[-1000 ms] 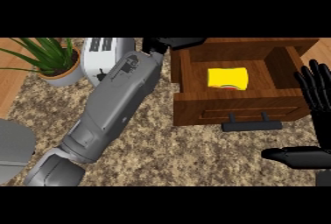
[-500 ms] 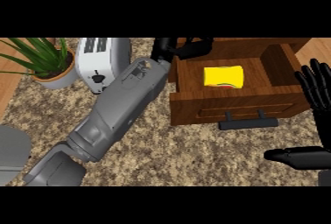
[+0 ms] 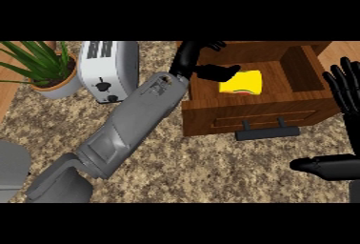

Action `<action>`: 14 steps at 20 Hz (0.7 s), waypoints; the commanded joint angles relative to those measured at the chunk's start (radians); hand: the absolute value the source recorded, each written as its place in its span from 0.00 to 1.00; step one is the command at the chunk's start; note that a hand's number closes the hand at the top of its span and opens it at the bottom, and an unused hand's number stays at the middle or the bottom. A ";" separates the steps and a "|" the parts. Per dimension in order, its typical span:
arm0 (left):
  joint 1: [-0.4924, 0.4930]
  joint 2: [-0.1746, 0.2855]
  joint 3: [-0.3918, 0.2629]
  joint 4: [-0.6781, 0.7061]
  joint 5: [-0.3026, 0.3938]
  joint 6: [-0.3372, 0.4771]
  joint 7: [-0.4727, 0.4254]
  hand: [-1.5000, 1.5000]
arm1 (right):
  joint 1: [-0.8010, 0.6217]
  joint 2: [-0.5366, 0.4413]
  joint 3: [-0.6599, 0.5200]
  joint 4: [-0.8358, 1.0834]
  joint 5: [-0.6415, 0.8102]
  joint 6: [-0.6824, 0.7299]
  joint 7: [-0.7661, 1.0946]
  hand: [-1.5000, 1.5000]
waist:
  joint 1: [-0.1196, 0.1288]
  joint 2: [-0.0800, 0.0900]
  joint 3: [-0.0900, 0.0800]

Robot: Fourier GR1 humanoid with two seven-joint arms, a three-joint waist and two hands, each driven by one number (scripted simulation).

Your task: Pick up the cup, place it into the drawer and close the drawer

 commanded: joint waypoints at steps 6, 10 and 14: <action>-0.002 0.000 -0.100 -0.033 0.065 0.109 -0.019 0.00 | 0.012 0.032 0.035 -0.010 -0.010 0.015 -0.026 0.00 | -0.019 0.005 0.000; 0.035 0.000 -0.103 -0.099 0.094 0.149 -0.103 0.00 | 0.022 0.036 0.030 -0.027 -0.157 0.089 0.013 0.00 | -0.001 -0.002 0.000; -0.019 0.000 -0.010 -0.058 0.130 0.081 -0.150 0.00 | 0.063 -0.012 0.009 -0.072 -0.192 0.142 0.027 1.00 | 0.030 -0.007 -0.001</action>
